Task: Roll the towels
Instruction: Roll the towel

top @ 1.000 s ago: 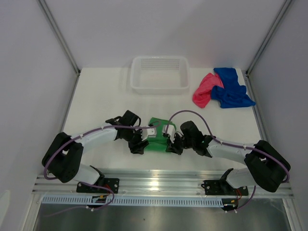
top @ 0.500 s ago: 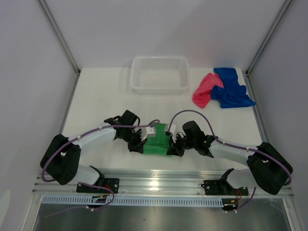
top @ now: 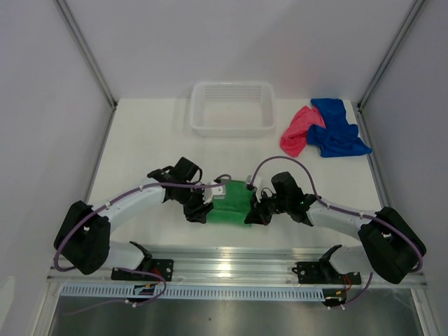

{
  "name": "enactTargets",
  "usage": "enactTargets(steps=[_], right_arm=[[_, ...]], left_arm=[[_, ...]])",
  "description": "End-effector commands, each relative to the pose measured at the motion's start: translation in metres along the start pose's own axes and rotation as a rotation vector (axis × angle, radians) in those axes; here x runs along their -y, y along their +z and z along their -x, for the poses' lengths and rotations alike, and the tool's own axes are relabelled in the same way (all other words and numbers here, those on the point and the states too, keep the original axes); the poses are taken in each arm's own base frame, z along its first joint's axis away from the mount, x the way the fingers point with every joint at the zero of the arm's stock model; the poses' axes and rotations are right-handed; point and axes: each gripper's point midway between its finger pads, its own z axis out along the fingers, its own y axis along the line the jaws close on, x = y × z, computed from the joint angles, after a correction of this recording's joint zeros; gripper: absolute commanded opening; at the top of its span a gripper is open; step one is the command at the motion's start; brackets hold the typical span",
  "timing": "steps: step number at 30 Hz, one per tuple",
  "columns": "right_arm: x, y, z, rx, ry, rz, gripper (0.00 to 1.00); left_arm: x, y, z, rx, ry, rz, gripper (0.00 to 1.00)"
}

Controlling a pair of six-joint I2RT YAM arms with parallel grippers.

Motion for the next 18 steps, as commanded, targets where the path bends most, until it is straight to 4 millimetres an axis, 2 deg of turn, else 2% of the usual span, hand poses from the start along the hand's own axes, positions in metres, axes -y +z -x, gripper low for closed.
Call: enactTargets(steps=[1,5,7,8,11,16,18], right_arm=[[-0.004,0.001,0.003,0.015,-0.001,0.027,0.0],[-0.004,0.002,0.003,0.012,0.001,0.031,0.0],[-0.003,0.002,0.002,0.01,0.006,0.028,0.0],[-0.003,0.002,0.002,0.01,0.005,0.028,0.0],[-0.003,0.002,0.003,0.012,0.005,0.026,0.0],[-0.002,0.001,0.002,0.014,0.007,0.022,0.0],[-0.002,0.002,0.002,0.013,0.007,0.02,0.0]], left_arm=[[-0.016,-0.023,0.02,0.024,0.137,0.104,0.52],[-0.023,-0.03,0.032,0.025,0.169,0.126,0.57],[-0.025,-0.034,0.045,0.057,0.184,0.13,0.58],[-0.025,-0.035,0.051,0.076,0.191,0.13,0.62],[-0.014,-0.028,0.06,0.126,0.226,0.067,0.7],[0.005,-0.011,0.055,0.115,0.221,-0.069,0.73],[0.016,-0.004,0.047,0.097,0.212,-0.119,0.76]])
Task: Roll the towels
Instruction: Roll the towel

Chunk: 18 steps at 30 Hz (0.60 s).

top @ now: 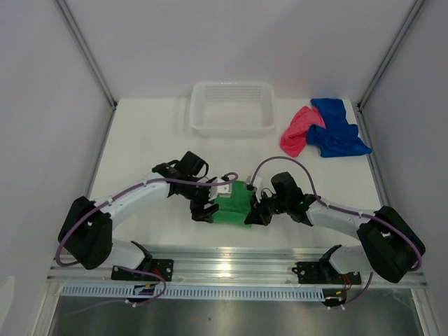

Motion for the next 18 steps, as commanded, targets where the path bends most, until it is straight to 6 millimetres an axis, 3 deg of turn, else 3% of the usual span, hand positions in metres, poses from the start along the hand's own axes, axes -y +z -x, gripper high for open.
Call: enactTargets(steps=[1,4,8,13,15,18], right_arm=[[-0.002,0.001,0.006,0.023,-0.008,0.015,0.0],[-0.002,0.001,0.005,0.021,-0.008,0.015,0.0],[-0.001,0.001,0.005,0.021,-0.005,0.014,0.0],[0.0,0.001,0.005,0.021,0.0,0.011,0.0],[0.0,0.002,0.005,0.019,0.005,0.011,0.0],[0.001,0.002,0.002,0.013,0.021,0.013,0.0]], left_arm=[[0.021,0.009,0.009,0.043,0.043,-0.121,0.77],[0.018,0.02,0.005,0.028,0.04,-0.106,0.77],[-0.001,0.031,-0.011,-0.04,0.014,-0.04,0.73],[0.0,0.033,-0.022,-0.064,0.014,-0.031,0.69],[0.003,0.034,-0.025,-0.07,0.0,-0.044,0.65],[0.007,0.037,-0.03,-0.085,-0.034,-0.064,0.48]])
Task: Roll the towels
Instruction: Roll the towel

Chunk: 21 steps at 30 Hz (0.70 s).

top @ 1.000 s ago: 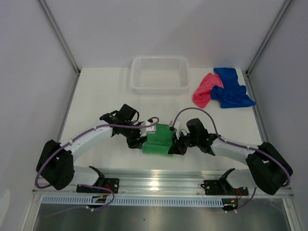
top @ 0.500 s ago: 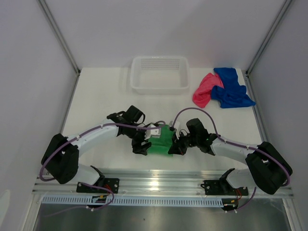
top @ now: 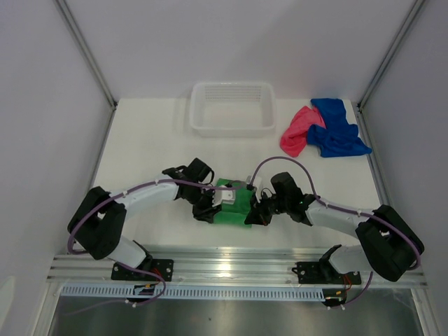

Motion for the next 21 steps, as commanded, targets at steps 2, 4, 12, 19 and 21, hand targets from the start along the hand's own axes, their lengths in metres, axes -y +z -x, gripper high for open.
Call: enactTargets(steps=[2,4,12,19,21], right_arm=[[-0.001,0.001,0.004,0.016,0.03,0.017,0.0],[-0.001,-0.001,0.002,0.01,0.064,0.02,0.0],[0.012,-0.007,-0.009,-0.001,0.299,-0.012,0.0],[0.034,-0.002,-0.013,-0.039,0.401,-0.029,0.0],[0.04,-0.004,-0.01,-0.03,0.409,-0.041,0.0]], left_arm=[[0.007,0.005,-0.001,-0.002,-0.039,-0.05,0.32],[0.017,0.006,0.004,0.018,-0.066,-0.107,0.26],[0.018,0.006,0.008,0.015,-0.221,-0.173,0.2],[-0.029,0.001,0.011,0.054,-0.353,-0.09,0.31],[-0.033,0.003,0.008,0.041,-0.373,-0.074,0.32]])
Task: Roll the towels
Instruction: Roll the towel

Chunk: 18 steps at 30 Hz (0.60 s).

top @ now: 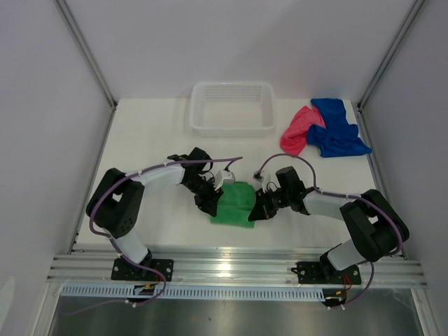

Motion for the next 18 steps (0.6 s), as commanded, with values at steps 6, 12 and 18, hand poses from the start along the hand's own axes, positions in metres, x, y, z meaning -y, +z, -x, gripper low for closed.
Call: enactTargets(steps=[6,12,18], right_arm=[[0.02,-0.001,0.012,0.006,0.056,-0.054,0.06],[0.028,-0.002,0.017,0.01,0.059,-0.114,0.39],[0.015,-0.03,0.038,0.07,0.032,-0.185,0.55]], left_arm=[[-0.017,0.001,0.003,0.001,-0.087,0.043,0.18],[-0.035,0.003,-0.005,-0.049,-0.183,0.099,0.01],[-0.047,0.005,-0.011,-0.087,-0.259,0.115,0.01]])
